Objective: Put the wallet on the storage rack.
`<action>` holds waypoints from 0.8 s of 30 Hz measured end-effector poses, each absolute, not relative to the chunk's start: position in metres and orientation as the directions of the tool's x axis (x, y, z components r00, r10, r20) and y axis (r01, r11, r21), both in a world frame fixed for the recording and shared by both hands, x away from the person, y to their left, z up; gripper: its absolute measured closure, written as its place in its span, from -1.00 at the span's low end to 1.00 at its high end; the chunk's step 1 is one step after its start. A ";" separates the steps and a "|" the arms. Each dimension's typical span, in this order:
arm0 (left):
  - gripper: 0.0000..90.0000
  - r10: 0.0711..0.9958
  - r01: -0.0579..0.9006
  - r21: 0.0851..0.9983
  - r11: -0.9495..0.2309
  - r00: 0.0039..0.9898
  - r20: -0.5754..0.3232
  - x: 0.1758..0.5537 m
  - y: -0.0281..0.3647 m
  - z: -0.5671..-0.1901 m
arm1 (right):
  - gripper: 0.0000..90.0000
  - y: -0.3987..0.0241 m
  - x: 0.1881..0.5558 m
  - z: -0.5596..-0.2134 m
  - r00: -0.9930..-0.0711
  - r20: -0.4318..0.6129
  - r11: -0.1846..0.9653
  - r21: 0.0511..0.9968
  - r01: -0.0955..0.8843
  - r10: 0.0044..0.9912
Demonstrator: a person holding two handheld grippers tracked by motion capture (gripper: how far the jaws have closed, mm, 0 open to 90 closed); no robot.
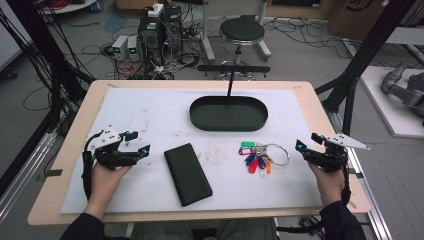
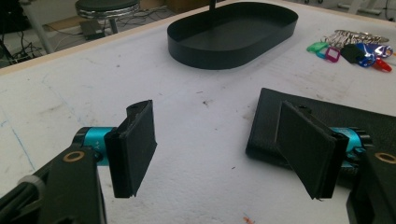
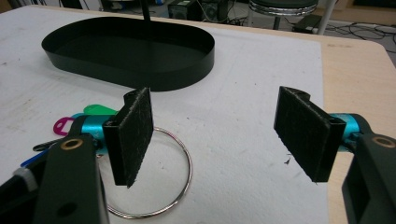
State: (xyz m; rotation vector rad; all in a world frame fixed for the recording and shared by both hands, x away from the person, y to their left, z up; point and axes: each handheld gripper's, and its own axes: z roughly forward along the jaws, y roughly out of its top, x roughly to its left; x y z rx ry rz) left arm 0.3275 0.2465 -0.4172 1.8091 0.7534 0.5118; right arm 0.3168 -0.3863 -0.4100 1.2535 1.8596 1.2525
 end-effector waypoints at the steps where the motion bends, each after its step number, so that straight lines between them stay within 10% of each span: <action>1: -0.35 0.700 0.253 0.937 -0.240 0.714 -0.013 0.329 0.246 -0.417 | -0.36 -0.387 0.317 -0.410 -0.403 0.043 0.126 0.915 0.384 0.914; 24: -0.05 0.535 0.375 0.822 -0.429 0.839 -0.103 0.365 0.200 -0.447 | -0.36 -0.393 0.312 -0.411 -0.382 0.039 0.122 0.914 0.386 0.923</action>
